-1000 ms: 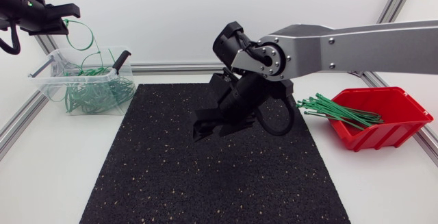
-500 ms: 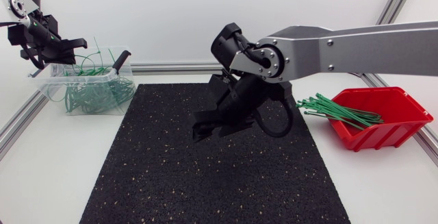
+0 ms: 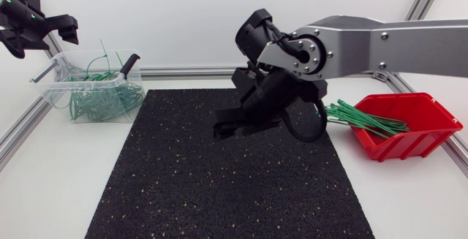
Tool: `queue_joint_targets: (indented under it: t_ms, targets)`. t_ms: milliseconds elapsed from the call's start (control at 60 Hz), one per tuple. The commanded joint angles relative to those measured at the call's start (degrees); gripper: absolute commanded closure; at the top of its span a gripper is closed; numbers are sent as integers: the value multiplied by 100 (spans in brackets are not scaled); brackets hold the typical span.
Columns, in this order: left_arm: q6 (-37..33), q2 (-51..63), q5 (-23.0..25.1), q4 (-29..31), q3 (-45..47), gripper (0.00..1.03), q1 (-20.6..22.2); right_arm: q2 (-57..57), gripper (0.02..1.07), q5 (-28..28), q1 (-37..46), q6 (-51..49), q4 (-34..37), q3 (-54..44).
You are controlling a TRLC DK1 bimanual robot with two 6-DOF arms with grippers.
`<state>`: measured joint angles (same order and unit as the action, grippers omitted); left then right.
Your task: Take a green cable tie from the red box, thread the tail through the head to close it, then place it in the transparent bin on the left.
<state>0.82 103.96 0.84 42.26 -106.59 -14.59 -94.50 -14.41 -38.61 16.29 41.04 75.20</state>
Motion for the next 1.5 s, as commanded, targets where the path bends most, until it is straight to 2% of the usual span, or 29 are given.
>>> queue_joint_targets:
  t_ms: [0,83,283,400,600,783,900,967,1117,1317,1483]
  targets:
    - [-108,-746,56,-227,630,4,132,362,6,360,161,14,-78,-216]
    - [-187,-1326,56,-842,1465,4,308,722,6,668,425,-100,-96,-418]
    - [-477,-2205,-23,-1361,2748,4,694,1628,6,1002,1286,-452,-263,-1165]
    - [-697,-2785,-14,-1748,3416,4,844,2155,6,1116,1848,-715,-421,-1640]
    - [-724,-3277,4,-2020,4330,4,1037,2955,6,1125,2903,-1252,-720,-2519]
    - [-873,-4103,171,-2837,5517,4,1143,3693,7,1178,3633,-1533,-1238,-3345]
    - [-855,-4341,197,-2899,5833,4,1107,4141,7,1415,3826,-1577,-1634,-3802]
    - [-829,-4683,347,-3277,6255,4,1011,4387,7,1512,3879,-1647,-1810,-4039]
    - [-776,-5474,487,-3883,7117,4,1028,4994,7,1512,4151,-1779,-2047,-4496]
    - [-583,-6318,478,-4191,7837,4,1055,6005,7,1450,4476,-2078,-2355,-5103]
    - [-565,-6881,478,-4455,8321,4,1055,6800,7,1450,4434,-2047,-2492,-5516]
